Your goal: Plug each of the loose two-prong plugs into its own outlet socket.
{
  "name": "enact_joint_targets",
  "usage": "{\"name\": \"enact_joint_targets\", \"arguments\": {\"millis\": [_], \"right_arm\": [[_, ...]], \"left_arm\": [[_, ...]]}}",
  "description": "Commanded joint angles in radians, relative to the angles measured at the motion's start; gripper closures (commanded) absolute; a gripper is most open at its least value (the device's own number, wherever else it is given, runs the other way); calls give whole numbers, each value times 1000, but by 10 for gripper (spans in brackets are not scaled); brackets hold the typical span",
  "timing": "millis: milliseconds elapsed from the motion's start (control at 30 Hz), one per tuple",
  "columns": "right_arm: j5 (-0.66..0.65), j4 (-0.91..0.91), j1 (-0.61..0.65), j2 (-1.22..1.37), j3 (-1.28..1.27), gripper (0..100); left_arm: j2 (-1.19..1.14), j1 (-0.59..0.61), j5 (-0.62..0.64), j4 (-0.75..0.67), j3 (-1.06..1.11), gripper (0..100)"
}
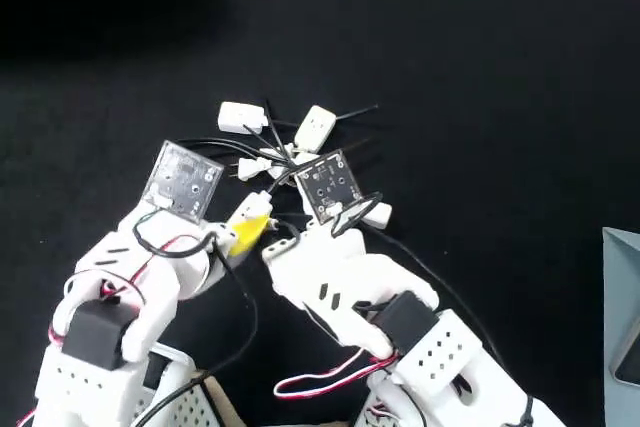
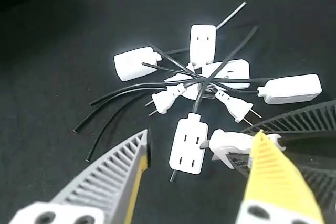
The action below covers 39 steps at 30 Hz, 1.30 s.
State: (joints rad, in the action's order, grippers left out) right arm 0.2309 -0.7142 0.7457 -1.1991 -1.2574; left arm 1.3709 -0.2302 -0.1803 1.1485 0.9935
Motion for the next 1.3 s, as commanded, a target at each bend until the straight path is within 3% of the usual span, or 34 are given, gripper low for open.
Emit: {"name": "enact_joint_targets", "arguments": {"millis": [0, 133, 300, 633, 967, 1267], "right_arm": [[-9, -3, 12, -7, 4, 987], [-9, -3, 11, -7, 4, 987], [-64, -5, 11, 21, 12, 986], [-195, -2, 11, 455, 240, 986], [-265, 6, 9, 786, 412, 986], [-272, 46, 11, 862, 469, 987]], "left_arm": [[43, -19, 5, 31, -8, 694], [71, 99, 6, 41, -7, 694], [98, 329, 55, 37, 65, 694], [218, 598, 147, -55, 337, 694], [290, 630, 146, -58, 407, 694], [292, 628, 144, -57, 410, 694]]}}
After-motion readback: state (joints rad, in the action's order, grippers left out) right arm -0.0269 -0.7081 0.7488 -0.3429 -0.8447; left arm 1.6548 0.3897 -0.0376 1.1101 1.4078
